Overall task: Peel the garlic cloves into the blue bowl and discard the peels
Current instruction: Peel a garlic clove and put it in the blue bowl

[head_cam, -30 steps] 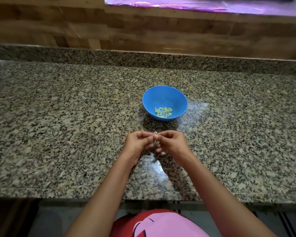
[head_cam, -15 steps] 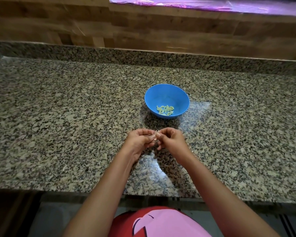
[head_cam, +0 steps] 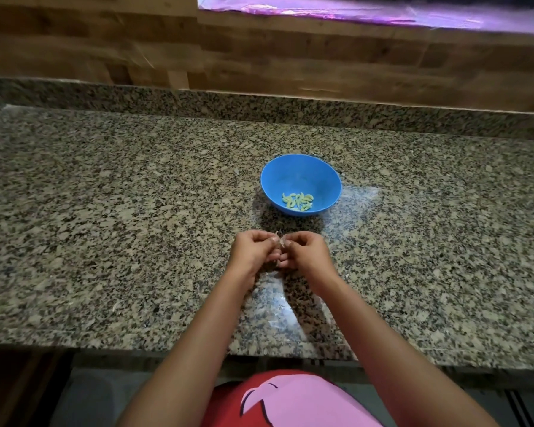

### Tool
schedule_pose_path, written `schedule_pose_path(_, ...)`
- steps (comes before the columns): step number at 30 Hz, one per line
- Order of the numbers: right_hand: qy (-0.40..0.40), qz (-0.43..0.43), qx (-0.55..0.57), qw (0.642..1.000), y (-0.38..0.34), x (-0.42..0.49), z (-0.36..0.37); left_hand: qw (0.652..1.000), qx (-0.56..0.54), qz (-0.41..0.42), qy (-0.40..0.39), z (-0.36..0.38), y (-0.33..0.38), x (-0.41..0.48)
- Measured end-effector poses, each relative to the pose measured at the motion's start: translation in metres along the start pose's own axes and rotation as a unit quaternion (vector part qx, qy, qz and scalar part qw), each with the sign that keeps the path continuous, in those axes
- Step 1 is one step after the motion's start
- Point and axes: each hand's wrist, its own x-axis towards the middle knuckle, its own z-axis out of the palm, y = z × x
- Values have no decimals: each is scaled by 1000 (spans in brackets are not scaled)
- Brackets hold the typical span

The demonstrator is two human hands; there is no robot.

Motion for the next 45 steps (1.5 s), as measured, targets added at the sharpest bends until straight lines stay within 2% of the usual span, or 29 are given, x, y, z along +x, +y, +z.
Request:
schedule_pose_path(14,56,-23,-68,996,-4,10,-8,999,-9,-2,36,-20,1,14)
schedule_pose_path(18,54,-31,-139,988,-2,12,-9,995,75,30,65,-30,-2,16)
schedule_pose_path(22,40,-76,-252,964,-4,17,-2,980,175,57,75,-32,-4,14)
schedule_pose_path(27,26,-115,-423,899,-13,24,7,962,239,92,100,-31,-5,14)
schedule_pose_path(30,14,-107,-441,891,-9,24,9,954,256,112,108,-29,-7,12)
schedule_pose_path(32,8,-131,-449,884,-7,24,12,957,240,116,112,-30,-8,12)
schedule_pose_path(35,6,-150,-427,892,-8,24,17,975,168,106,96,-34,-7,10)
schedule_pose_path(38,-15,-94,-290,952,-13,19,17,994,37,84,61,-35,-4,6)
schedule_pose_path(40,-50,-49,-185,980,-16,12,12,995,22,86,47,-35,-3,5)
schedule_pose_path(42,-80,-21,-131,988,-17,6,8,995,13,89,38,-33,-1,4)
schedule_pose_path(45,-65,-5,-87,994,-13,2,4,997,-31,72,16,-26,1,0)
